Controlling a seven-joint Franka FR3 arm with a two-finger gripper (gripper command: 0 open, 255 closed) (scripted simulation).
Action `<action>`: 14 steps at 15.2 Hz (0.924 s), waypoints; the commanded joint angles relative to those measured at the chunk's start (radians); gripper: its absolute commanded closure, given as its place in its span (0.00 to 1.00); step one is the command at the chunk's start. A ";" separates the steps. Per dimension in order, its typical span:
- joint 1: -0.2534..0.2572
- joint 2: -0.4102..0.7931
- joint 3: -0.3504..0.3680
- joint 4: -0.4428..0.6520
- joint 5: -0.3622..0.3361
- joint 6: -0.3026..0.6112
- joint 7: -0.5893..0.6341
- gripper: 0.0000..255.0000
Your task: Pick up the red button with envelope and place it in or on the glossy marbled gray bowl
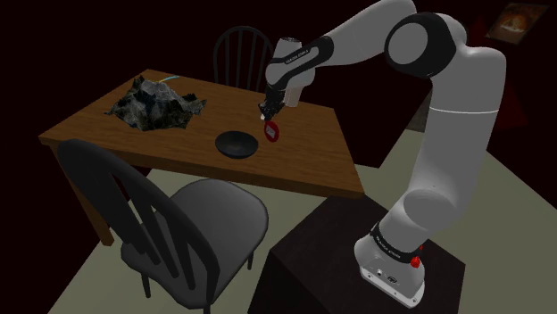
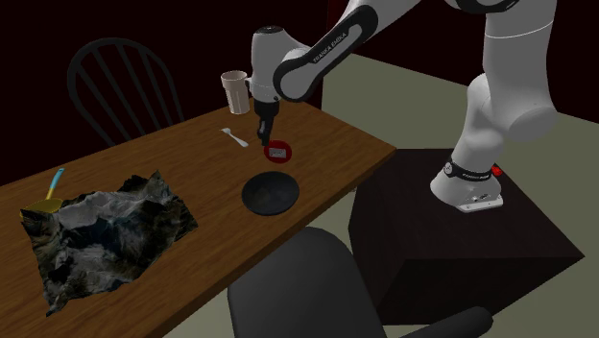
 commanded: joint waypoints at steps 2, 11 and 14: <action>0.000 0.000 0.000 0.000 0.000 0.000 0.000 1.00; 0.002 -0.051 -0.002 0.026 -0.005 -0.077 0.002 1.00; 0.003 -0.071 -0.003 0.040 -0.007 -0.111 0.003 1.00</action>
